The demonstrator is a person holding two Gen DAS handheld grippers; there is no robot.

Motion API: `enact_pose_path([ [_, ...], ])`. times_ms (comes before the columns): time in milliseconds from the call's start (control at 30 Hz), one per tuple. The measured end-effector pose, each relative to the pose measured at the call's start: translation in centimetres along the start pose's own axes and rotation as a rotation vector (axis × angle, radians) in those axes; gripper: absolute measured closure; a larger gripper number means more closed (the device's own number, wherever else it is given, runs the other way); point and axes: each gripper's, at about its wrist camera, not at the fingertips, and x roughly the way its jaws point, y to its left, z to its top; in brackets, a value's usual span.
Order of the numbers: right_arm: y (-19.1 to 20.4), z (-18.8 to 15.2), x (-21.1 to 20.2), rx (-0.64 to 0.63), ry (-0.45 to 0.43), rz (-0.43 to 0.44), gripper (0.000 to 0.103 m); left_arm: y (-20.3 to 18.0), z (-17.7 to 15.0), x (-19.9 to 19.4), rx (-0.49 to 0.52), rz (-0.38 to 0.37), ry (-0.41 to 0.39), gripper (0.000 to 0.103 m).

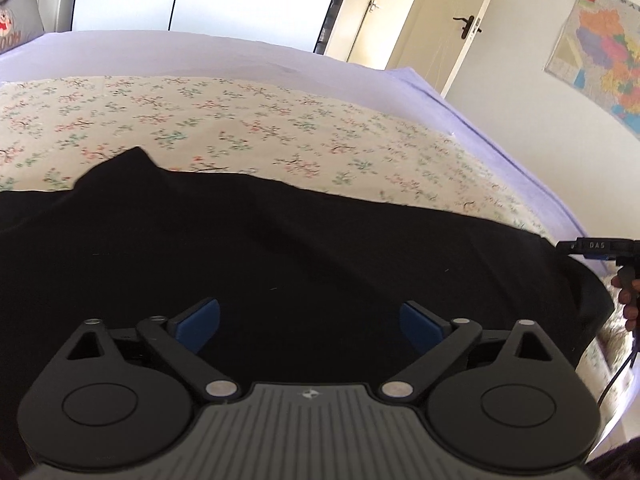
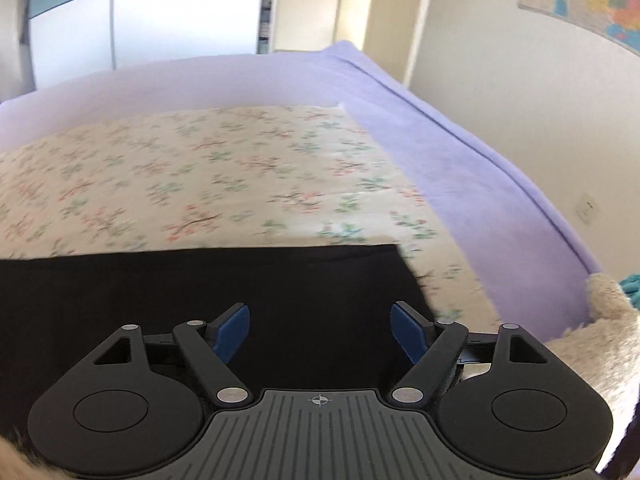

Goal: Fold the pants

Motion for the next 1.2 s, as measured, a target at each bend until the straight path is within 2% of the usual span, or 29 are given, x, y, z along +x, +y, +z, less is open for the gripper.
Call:
enact_pose_path([
  [167, -3.5, 1.4, 2.7, 0.045, 0.041, -0.034, 0.021, -2.8, 0.0, 1.8, 0.007, -0.043, -0.003, 0.0],
  [333, -6.9, 1.3, 5.6, 0.149, 0.106, 0.002, 0.021, -4.5, -0.5, 3.2, 0.027, -0.073, 0.007, 0.0],
  [500, -8.8, 0.6, 7.7, 0.242, 0.172, 0.09, 0.025, -5.0, -0.9, 4.2, 0.033, -0.081, 0.036, 0.0],
  [533, -8.8, 0.4, 8.0, 0.239, 0.174, 0.095, 0.03, -5.1, -0.9, 4.3, 0.036, -0.079, 0.038, 0.0],
  [600, -8.4, 0.3, 8.4, 0.211, 0.171, 0.082, 0.049, -5.2, -0.9, 4.5, 0.046, -0.079, 0.037, 0.0],
  [667, -8.5, 0.3, 8.3, 0.219, 0.16, 0.125, 0.084, -5.1, -0.8, 4.5, 0.045, -0.084, 0.04, 0.0],
  [700, -8.7, 0.3, 8.1, 0.242, 0.155, 0.164, 0.086, -5.1, -0.8, 4.5, 0.04, -0.087, 0.041, 0.0],
  [767, -8.7, 0.5, 7.6, 0.258, 0.14, 0.193, 0.096, -4.9, -0.6, 4.4, 0.029, -0.092, 0.043, 0.0],
  [1000, -6.8, 2.4, 3.9, 0.273, 0.068, 0.297, 0.097, -3.9, 0.3, 3.3, 0.011, -0.104, 0.038, 0.0],
  [1200, -0.7, 3.9, 0.2, 0.199, 0.029, 0.414, 0.097, -2.4, 1.2, 2.6, -0.033, -0.132, 0.039, 0.0],
])
